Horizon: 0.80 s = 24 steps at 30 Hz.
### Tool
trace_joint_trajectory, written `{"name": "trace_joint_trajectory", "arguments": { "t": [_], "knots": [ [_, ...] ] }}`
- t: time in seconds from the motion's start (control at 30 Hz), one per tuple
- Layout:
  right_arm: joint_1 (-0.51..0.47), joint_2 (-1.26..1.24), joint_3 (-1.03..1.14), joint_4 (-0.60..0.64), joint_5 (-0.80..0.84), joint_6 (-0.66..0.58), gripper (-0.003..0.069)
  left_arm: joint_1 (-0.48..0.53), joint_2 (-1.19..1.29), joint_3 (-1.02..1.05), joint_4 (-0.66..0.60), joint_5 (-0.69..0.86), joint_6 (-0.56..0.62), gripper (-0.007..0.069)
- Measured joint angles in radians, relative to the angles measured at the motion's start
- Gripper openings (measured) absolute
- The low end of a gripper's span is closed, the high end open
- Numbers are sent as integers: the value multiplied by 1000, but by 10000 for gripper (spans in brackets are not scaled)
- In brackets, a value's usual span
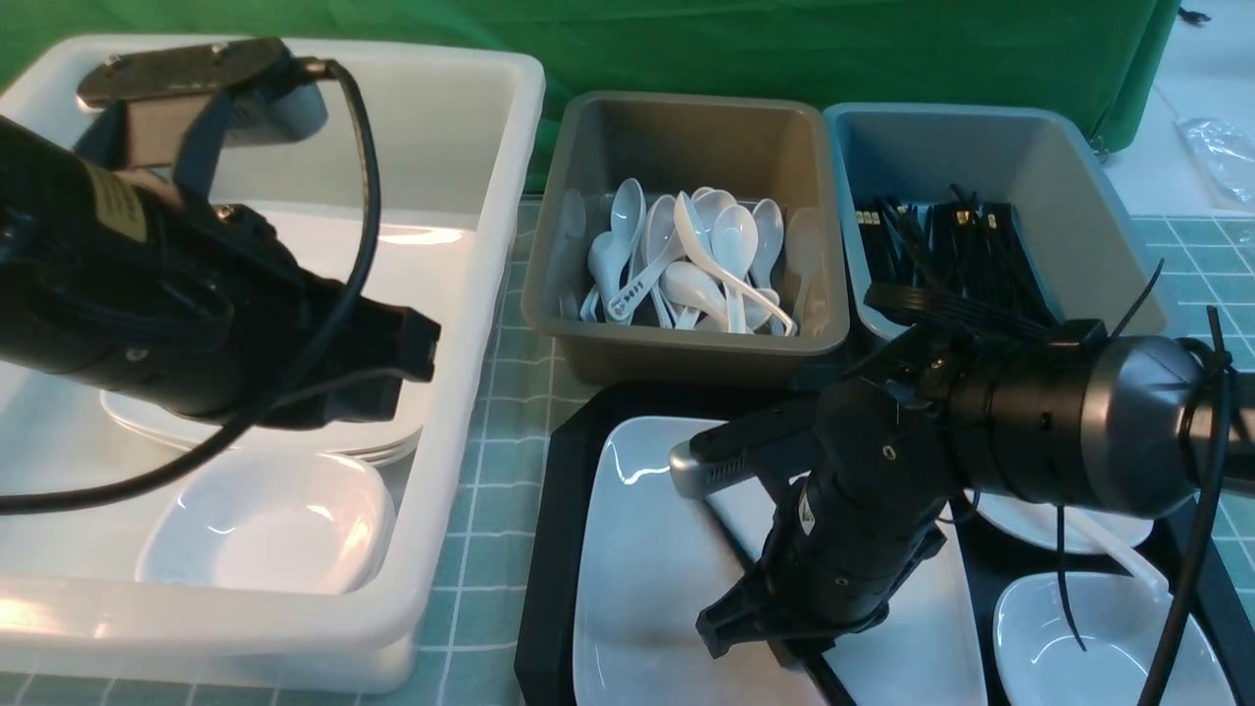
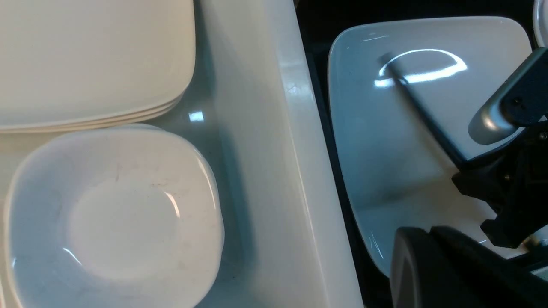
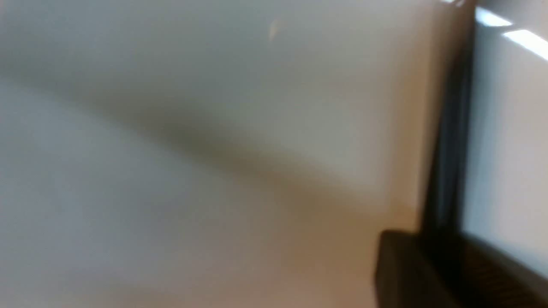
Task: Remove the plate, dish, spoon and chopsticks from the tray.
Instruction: Use the right arm to grab a pair of chopsticks from the plate, then use the right arm to put the chopsticks into the small storage box on the right
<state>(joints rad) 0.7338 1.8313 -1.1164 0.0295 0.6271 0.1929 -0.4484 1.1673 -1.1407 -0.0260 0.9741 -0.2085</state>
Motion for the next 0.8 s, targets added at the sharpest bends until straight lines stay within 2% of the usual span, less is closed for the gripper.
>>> {"name": "trace_joint_trajectory", "arguments": {
  "t": [0.33, 0.37, 0.5, 0.57, 0.6, 0.8],
  "knots": [
    [-21, -285, -19, -15, 33, -11, 144, 0, 0, 0, 10, 0, 7, 8],
    [-46, -318, -40, -20, 32, -17, 144, 0, 0, 0, 12, 0, 7, 8],
    [-260, -310, -223, -41, 1, -65, 144, 0, 0, 0, 10, 0, 7, 8],
    [-312, -284, -270, -46, -15, -81, 144, 0, 0, 0, 10, 0, 7, 8],
    [-391, -226, -344, -52, -39, -98, 144, 0, 0, 0, 4, 0, 7, 8],
    [-516, 11, -527, -56, -113, -109, 144, 0, 0, 0, -30, 0, 8, 8]
  ]
}}
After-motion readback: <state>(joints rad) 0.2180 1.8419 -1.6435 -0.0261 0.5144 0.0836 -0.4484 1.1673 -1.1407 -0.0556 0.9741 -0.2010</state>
